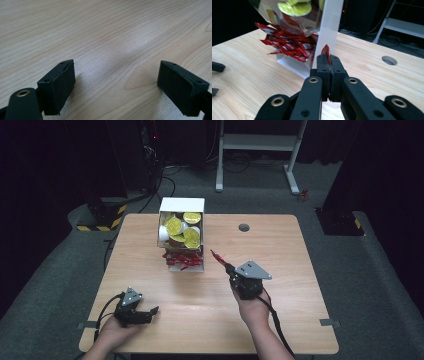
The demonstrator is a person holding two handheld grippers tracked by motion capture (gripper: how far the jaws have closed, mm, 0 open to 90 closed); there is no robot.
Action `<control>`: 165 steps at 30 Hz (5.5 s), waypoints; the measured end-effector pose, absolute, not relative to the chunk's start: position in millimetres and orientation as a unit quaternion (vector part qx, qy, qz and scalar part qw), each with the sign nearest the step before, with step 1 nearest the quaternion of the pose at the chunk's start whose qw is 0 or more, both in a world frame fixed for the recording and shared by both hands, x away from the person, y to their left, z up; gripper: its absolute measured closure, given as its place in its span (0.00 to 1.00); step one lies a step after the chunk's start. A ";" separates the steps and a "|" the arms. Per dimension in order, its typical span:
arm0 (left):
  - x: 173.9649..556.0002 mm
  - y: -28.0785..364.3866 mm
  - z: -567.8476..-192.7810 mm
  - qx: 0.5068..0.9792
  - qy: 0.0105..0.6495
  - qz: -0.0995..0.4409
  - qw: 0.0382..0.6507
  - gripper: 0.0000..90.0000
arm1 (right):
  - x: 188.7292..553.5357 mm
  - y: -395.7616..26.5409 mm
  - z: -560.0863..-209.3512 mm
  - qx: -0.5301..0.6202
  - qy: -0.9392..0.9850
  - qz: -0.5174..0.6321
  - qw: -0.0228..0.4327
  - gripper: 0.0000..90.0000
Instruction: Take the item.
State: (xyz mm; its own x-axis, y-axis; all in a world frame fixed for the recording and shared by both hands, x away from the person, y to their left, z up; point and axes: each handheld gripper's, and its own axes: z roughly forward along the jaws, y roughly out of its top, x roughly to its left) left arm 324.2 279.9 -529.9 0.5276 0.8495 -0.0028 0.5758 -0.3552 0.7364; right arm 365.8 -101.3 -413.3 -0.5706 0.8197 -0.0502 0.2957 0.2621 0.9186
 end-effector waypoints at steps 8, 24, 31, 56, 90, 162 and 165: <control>324.6 280.7 -529.7 0.802 0.441 0.199 0.350 0.17 | 368.1 -113.8 -422.2 0.391 0.741 0.471 0.276 0.99; 323.7 280.8 -529.6 0.803 0.441 0.197 0.350 0.17 | 384.0 -144.6 -430.7 0.420 0.736 0.444 0.291 0.99; 324.1 280.8 -529.6 0.803 0.440 0.198 0.350 0.17 | 388.7 -157.5 -434.6 0.428 0.734 0.434 0.300 0.99; 323.6 280.8 -529.6 0.803 0.441 0.197 0.350 0.17 | 425.5 -196.4 -445.9 0.491 0.705 0.394 0.326 0.99; 323.9 280.9 -529.6 0.803 0.440 0.197 0.350 0.17 | 449.6 -173.7 -482.6 0.508 0.722 0.370 0.289 0.98; 323.0 280.1 -529.7 0.801 0.443 0.197 0.350 0.17 | 444.0 -142.0 -488.2 0.508 0.739 0.396 0.199 0.32; 322.9 280.1 -529.7 0.801 0.443 0.197 0.350 0.17 | 438.7 -143.2 -486.7 0.506 0.741 0.392 0.204 0.27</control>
State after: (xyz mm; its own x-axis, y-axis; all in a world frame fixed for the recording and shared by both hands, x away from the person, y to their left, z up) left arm 322.9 280.1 -529.7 0.5296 0.8482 0.0056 0.5719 -0.3620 0.7361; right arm 438.7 -143.2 -486.7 -0.4045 0.9095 0.0954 0.5905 0.1801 0.7867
